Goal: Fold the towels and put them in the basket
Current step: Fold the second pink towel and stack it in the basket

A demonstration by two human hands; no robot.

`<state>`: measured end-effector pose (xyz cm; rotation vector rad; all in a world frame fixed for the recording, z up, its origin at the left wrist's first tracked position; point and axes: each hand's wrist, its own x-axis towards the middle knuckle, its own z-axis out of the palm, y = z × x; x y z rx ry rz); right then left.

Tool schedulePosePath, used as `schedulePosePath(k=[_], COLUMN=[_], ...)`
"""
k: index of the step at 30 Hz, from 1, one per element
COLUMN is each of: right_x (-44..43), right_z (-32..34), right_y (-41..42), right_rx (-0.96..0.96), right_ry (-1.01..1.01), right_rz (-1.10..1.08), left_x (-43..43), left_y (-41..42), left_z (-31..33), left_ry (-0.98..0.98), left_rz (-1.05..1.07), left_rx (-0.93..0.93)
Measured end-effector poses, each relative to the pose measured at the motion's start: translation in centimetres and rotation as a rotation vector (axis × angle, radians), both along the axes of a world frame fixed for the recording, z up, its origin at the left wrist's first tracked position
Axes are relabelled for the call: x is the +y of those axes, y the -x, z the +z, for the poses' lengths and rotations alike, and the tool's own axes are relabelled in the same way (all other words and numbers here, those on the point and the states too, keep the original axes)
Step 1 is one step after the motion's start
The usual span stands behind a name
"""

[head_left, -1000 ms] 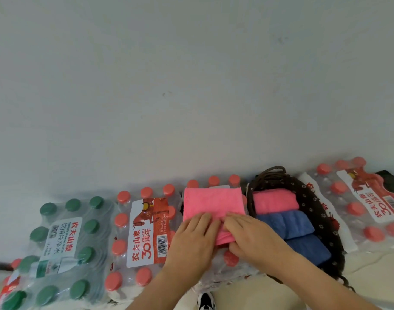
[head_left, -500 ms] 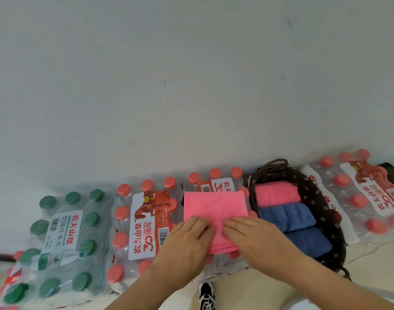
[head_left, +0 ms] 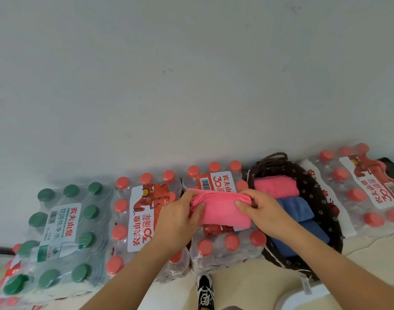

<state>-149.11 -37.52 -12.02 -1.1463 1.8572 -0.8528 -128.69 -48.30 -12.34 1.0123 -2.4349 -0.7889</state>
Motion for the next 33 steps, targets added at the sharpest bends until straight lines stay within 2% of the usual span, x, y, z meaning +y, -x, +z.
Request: schedulePosePath(k=[8, 14, 17, 19, 21, 26, 28, 29, 31, 33], right_x=[-0.4, -0.7, -0.8, -1.0, -1.5, -3.0, -3.2, -3.3, -3.1, -2.4], right_z=[-0.4, -0.5, -0.5, 0.0, 0.8, 3.1, 4.0, 4.3, 4.4, 3.2], right_y=[-0.6, -0.9, -0.4, 0.3, 1.0, 2.0, 2.0, 1.9, 1.6, 1.1], right_rx=[-0.019, 0.081, 0.222, 0.242, 0.23, 0.063, 0.168, 0.258, 0.545, 0.864], right_ry=[0.074, 0.127, 0.059, -0.029, -0.094, -0.326, -0.284, -0.19, 0.117, 0.337], right_rz=[-0.215, -0.255, -0.174, -0.095, 0.03, 0.299, 0.348, 0.316, 0.237, 0.302], left_x=[-1.6, -1.5, -1.8, -2.5, -2.8, -3.0, -3.2, -3.3, -3.3, -2.7], left_y=[2.5, 2.8, 2.4, 2.1, 1.8, 1.4, 1.2, 1.2, 1.2, 1.1], left_z=[0.4, 0.5, 0.2, 0.0, 0.2, 2.0, 2.7, 2.9, 2.8, 1.9], left_ry=[-0.122, -0.261, -0.176, -0.145, -0.167, -0.346, -0.313, -0.236, 0.038, 0.301], left_rz=[0.128, 0.286, 0.215, 0.164, 0.108, -0.042, -0.082, -0.086, -0.112, -0.18], left_rx=[-0.208, -0.083, -0.178, -0.228, -0.258, -0.252, -0.163, -0.08, 0.049, 0.012])
